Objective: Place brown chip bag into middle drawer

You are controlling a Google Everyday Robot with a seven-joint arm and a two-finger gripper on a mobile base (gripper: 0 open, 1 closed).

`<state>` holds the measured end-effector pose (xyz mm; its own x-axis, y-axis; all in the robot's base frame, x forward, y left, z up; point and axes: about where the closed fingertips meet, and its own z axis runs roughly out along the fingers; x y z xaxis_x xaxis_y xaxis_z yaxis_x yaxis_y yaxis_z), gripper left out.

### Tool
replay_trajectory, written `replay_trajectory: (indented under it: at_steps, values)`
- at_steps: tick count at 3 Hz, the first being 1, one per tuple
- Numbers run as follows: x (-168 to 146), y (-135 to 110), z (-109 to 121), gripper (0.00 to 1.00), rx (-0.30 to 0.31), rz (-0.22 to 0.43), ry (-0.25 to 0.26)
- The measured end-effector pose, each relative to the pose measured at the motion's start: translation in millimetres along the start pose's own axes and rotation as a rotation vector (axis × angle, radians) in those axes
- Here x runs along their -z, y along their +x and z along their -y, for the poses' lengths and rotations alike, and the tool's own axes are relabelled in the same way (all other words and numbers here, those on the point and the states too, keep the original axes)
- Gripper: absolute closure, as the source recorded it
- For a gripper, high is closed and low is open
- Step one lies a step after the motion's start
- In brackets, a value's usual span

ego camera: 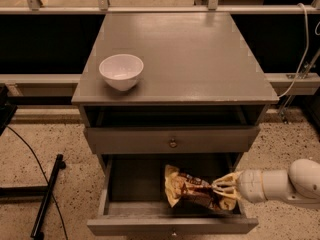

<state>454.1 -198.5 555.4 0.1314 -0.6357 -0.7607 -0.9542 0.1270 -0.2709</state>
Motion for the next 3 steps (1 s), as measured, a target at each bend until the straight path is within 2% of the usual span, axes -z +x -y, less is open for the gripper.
replay_trajectory:
  at_steps: [1,2,3]
  values:
    - [-15.0,15.1,12.6,0.62,-0.006,-0.006,0.039]
    - [-32.2,29.1,18.3,0.31,-0.024,-0.007,0.067]
    - [-42.0,34.1,17.1,0.08,-0.04,-0.001,0.071]
